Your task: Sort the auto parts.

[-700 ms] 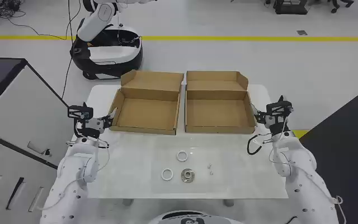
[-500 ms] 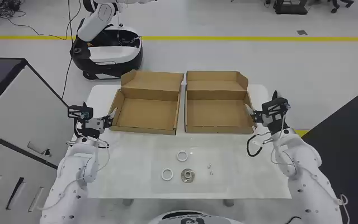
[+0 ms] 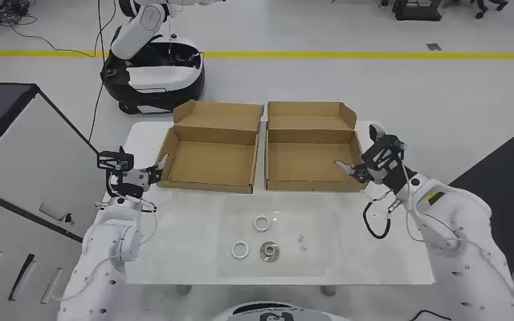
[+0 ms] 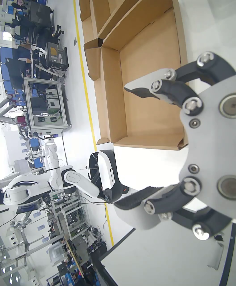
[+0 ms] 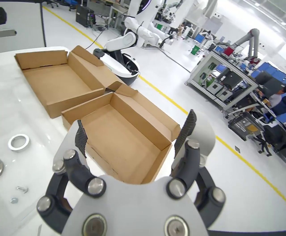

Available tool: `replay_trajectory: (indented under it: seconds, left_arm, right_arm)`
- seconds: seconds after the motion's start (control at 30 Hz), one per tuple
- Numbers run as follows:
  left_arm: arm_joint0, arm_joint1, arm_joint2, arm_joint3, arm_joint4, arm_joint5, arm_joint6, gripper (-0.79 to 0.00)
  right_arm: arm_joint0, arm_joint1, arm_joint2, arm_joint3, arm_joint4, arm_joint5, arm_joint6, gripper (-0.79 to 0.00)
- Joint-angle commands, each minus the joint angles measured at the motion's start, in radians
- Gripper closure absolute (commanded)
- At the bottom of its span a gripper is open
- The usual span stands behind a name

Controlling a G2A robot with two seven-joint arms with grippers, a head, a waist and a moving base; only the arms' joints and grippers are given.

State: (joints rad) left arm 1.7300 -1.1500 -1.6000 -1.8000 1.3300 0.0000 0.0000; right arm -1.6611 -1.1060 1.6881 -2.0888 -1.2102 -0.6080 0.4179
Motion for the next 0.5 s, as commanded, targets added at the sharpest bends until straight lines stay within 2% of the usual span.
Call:
replay_trajectory:
  seconds: [0.0,0.47]
  left_arm:
    - [0.000,0.000,0.000,0.000,0.000,0.000,0.000,-0.785]
    - [0.000,0.000,0.000,0.000,0.000,0.000,0.000,-0.785]
  right_arm:
    - [0.022,0.003,-0.006,0.004,0.061,-0.037,0.050,-0.785]
    - [0.160,0.036,-0.093,-0.037,0.304,-0.186,0.448,-0.785]
